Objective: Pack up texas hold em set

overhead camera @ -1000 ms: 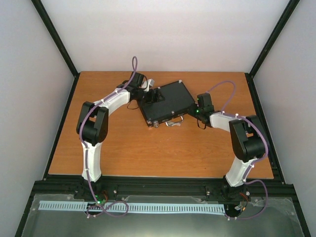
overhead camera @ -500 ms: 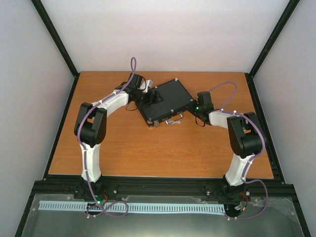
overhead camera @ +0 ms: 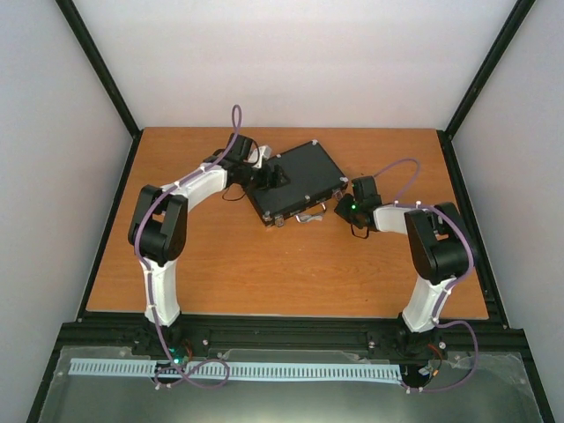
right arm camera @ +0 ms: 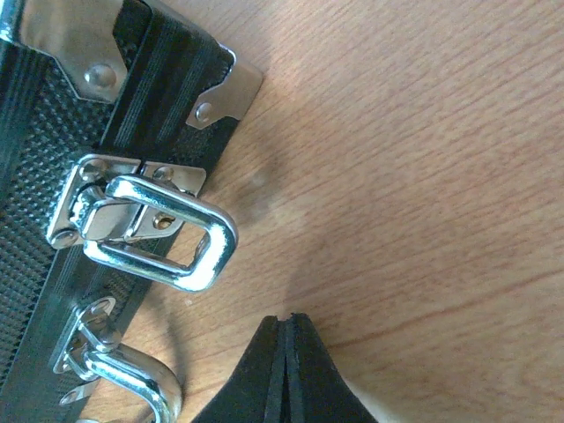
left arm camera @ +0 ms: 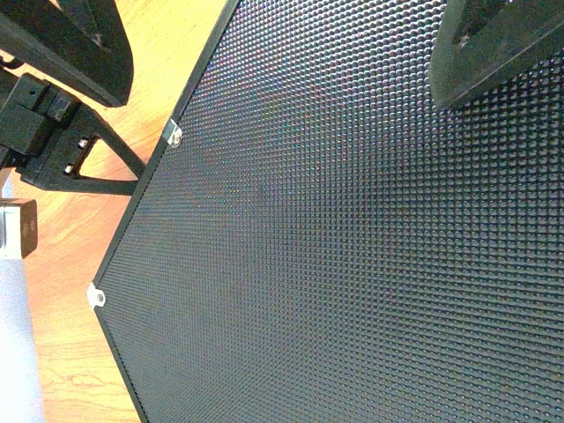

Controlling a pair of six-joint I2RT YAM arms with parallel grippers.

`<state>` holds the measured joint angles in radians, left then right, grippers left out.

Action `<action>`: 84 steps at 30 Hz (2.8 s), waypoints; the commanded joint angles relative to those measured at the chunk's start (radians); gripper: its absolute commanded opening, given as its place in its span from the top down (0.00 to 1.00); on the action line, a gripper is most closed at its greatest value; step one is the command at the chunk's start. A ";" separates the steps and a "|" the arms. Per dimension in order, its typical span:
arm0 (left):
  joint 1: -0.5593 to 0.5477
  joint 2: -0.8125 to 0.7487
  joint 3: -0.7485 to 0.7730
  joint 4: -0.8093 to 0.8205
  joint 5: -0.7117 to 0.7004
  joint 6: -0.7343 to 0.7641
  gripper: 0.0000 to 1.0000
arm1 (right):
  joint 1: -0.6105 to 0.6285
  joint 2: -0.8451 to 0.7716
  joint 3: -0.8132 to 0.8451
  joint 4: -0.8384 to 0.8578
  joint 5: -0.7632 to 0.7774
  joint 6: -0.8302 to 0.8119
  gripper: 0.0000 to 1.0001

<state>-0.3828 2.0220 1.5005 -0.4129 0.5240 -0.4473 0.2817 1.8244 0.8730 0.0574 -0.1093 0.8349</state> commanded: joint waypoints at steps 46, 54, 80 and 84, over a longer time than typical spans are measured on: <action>-0.016 0.070 -0.139 -0.121 0.052 -0.071 0.05 | -0.093 0.143 0.270 -0.107 -0.184 -0.036 0.97; -0.016 0.062 -0.149 -0.119 0.058 -0.076 0.05 | -0.092 0.174 0.270 -0.059 -0.188 -0.009 0.97; -0.038 0.081 -0.182 -0.085 0.093 -0.102 0.05 | -0.085 0.134 0.288 -0.261 -0.030 -0.109 0.97; -0.038 0.091 -0.180 -0.084 0.097 -0.103 0.05 | -0.084 0.175 0.247 -0.087 -0.242 -0.091 0.97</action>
<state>-0.3790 1.9930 1.3964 -0.2604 0.5884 -0.5056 0.1940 1.9770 1.1599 -0.1410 -0.1741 0.7586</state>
